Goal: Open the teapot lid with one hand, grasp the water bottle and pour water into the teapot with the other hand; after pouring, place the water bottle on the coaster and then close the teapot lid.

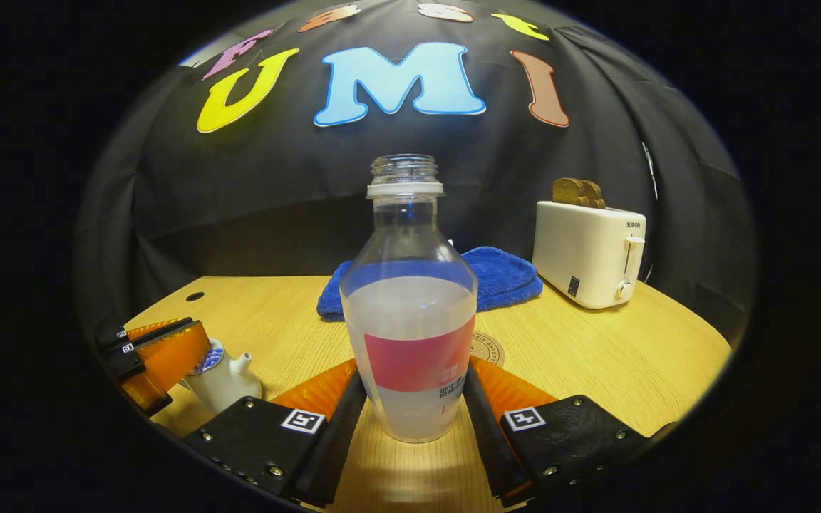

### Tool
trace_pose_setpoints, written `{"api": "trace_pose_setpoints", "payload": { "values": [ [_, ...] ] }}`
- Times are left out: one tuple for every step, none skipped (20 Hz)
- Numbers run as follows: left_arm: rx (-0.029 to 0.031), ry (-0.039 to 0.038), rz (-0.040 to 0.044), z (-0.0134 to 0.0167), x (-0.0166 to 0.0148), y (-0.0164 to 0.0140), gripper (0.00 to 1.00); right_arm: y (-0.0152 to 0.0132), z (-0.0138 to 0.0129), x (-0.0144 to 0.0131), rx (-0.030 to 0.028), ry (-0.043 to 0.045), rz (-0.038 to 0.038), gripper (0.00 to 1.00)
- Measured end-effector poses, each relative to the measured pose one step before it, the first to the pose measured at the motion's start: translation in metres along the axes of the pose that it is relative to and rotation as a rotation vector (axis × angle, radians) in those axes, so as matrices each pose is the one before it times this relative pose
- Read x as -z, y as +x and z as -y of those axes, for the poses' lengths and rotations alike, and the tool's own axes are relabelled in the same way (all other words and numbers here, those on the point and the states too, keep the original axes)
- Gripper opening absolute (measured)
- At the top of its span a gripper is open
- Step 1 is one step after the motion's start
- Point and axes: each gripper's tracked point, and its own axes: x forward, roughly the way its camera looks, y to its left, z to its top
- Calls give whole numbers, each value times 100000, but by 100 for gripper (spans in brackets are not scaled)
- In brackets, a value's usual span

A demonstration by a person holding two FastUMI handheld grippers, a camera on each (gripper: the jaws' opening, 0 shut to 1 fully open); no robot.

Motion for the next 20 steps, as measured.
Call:
{"api": "trace_pose_setpoints", "payload": {
  "values": [
    [567,-1591,1234,-76,-177,-101,24,3,22,8,-36,288,-111,76],
    [133,-1738,937,-170,-156,12,17,1,56,-50,-20,283,-62,76],
    [124,-83,68,17,8,-71,16,-56,23,45,52,284,-119,76],
    [-237,-341,306,1,38,39,16,18,65,-55,93,354,-183,76],
    [132,-816,371,-13,-154,-19,16,-26,30,19,114,17,-38,76],
    [646,-345,571,82,-23,-64,16,-26,126,-57,243,-354,10,76],
    [226,-445,1128,-129,-366,-167,13,-29,110,82,382,-530,-23,76],
    [-20,-511,1411,-132,-354,-189,16,-40,173,-80,412,-497,133,76],
    [186,-493,1235,3,-461,-191,16,2,-52,124,-17,-502,84,76],
    [-233,-249,1251,-117,-287,-81,13,-22,-8,-54,21,-531,79,76],
    [-420,-34,912,-157,-317,-134,13,-88,-60,58,-7,-902,178,76],
    [-118,-124,948,-93,-267,-123,13,-24,-41,-29,62,-960,267,76],
    [-31,-249,662,-118,-195,-160,13,68,69,95,-82,-362,148,76],
    [-211,-48,438,-184,-198,-123,13,-61,25,-43,-213,-32,48,76],
    [-297,12,415,-147,46,-99,16,-55,-56,13,-275,111,-50,76],
    [-347,-76,606,-271,-227,-71,13,-45,-2,-40,-157,183,4,76],
    [-394,-244,508,-297,-64,-97,13,-29,47,85,-194,-48,16,76],
    [-48,-646,1016,-170,-145,-30,16,-49,44,-83,188,-48,-14,76],
    [735,-923,791,-163,-197,-136,16,22,60,67,-66,-110,35,76],
    [25,-971,1152,-302,-194,-132,16,-5,-13,-34,12,-32,-11,76]
  ]
}}
